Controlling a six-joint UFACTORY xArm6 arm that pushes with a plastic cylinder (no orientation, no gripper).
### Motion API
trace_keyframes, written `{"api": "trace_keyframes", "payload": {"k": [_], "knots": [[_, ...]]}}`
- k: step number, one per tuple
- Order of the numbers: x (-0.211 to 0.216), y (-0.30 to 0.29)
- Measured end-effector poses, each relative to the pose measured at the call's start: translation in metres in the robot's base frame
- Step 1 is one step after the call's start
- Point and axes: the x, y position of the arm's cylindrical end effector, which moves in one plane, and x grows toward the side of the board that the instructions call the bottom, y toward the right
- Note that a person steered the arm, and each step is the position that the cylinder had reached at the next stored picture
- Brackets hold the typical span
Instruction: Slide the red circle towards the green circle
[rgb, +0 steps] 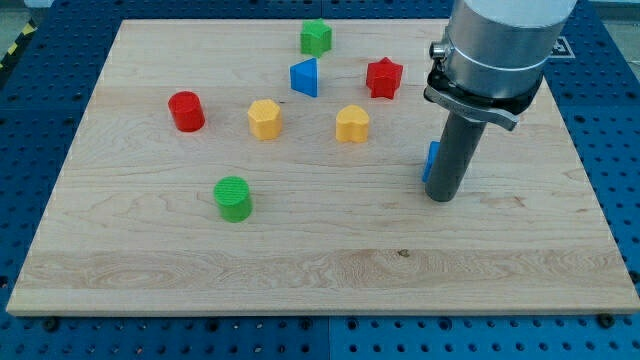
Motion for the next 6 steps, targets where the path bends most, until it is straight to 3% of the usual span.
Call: {"api": "trace_keyframes", "payload": {"k": [3, 4, 6], "knots": [[-0.031, 0.000], [-0.021, -0.023], [-0.036, -0.175]]}}
